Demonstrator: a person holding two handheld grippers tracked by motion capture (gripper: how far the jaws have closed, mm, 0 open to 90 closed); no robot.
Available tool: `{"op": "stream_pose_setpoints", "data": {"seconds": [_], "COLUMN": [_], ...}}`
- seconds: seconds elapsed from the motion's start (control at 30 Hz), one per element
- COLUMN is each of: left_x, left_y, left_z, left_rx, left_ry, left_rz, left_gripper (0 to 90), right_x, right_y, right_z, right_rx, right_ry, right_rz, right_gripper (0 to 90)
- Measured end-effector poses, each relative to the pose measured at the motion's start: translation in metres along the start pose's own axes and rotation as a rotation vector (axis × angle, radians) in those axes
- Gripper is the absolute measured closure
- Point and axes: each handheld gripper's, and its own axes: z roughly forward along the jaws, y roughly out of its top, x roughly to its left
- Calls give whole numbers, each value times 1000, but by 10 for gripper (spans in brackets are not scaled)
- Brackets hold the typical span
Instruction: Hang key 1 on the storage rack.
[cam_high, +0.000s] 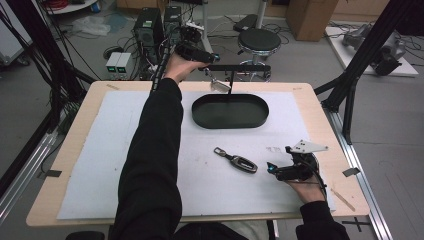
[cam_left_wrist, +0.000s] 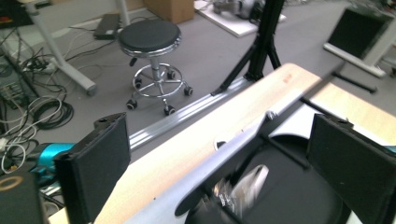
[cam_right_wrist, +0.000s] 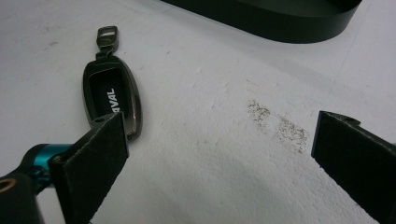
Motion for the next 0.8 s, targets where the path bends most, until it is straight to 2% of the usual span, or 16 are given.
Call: {"op": "stream_pose_setpoints", "data": {"seconds": [0.33,0.47,0.57,0.63,0.8], "left_x": [3,5,8,9,5], "left_y": [-15,-29,-38,-41,-45], "left_z": [-27,-39,-43,-45,-49], "left_rx": [-9,-13,6,30,27], "left_ry": [-38,-59,-54,-73,-86], "left_rz": [30,18,18,3,20], "left_gripper": [66,66,66,66,66], "right_x": [0,0,1,1,-1], "right_y": [-1,-1,0,0,-1], "right_z": [1,1,2,2,2], "right_rx": [6,9,10,10,11], "right_ry": [1,2,2,2,-1], "right_rz": [-3,-6,-8,-7,-4], "right_gripper": [32,32,32,32,32]}}
